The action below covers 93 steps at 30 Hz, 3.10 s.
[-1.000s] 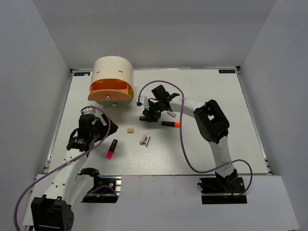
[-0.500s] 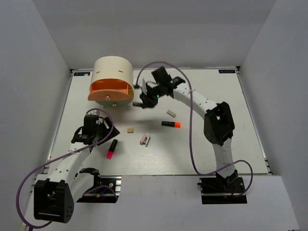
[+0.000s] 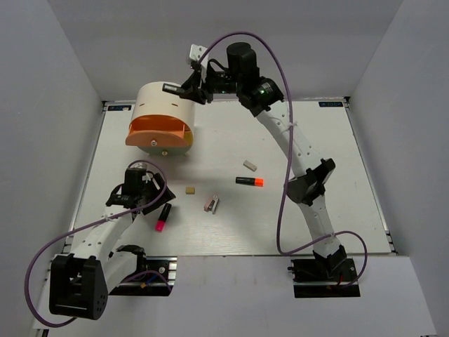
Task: Sort the stationery into containers
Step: Place the stationery into the container, then grab a piece of stationery with the left arm
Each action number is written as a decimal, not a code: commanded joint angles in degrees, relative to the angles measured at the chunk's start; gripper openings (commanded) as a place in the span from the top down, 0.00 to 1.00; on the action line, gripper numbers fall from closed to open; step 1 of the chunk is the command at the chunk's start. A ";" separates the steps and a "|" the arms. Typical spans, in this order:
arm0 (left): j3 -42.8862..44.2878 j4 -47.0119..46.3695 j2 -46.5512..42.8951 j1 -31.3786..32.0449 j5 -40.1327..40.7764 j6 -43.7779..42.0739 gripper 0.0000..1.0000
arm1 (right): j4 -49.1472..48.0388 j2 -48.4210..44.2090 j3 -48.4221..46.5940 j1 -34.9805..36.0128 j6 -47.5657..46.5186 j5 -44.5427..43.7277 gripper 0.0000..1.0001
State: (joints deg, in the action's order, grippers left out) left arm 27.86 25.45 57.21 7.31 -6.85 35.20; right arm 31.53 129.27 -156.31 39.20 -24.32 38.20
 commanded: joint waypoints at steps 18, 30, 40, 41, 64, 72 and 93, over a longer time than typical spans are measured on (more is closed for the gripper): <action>-0.43 0.21 -0.87 0.25 0.00 0.66 0.18 | -2.09 11.61 -7.34 1.84 10.78 7.07 1.00; -0.43 0.21 -0.87 0.77 0.00 0.66 0.18 | -2.35 15.22 -7.34 4.13 9.20 2.42 0.97; -0.43 0.21 -0.87 0.77 0.00 0.66 0.18 | -4.72 16.63 -5.32 4.48 8.32 1.53 0.75; -0.43 0.21 -0.87 0.77 0.00 0.66 0.18 | -4.63 16.63 -5.23 4.48 8.32 1.62 0.71; 0.09 0.74 -1.40 1.30 -0.53 0.66 0.18 | -2.97 11.54 -7.43 4.48 7.36 1.01 0.52; 0.62 0.74 -2.54 1.30 -0.53 0.66 0.18 | 0.01 7.05 -7.34 4.31 7.18 -4.97 0.54; 1.15 -1.37 -4.92 1.30 -4.49 -2.06 0.18 | 33.77 -6.66 -7.43 -2.55 5.86 -18.86 0.56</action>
State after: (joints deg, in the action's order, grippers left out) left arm 27.68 25.19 53.65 8.38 -9.98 34.41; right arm 62.08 126.96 -162.25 37.50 -18.46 20.34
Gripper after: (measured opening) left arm 0.825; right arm 0.438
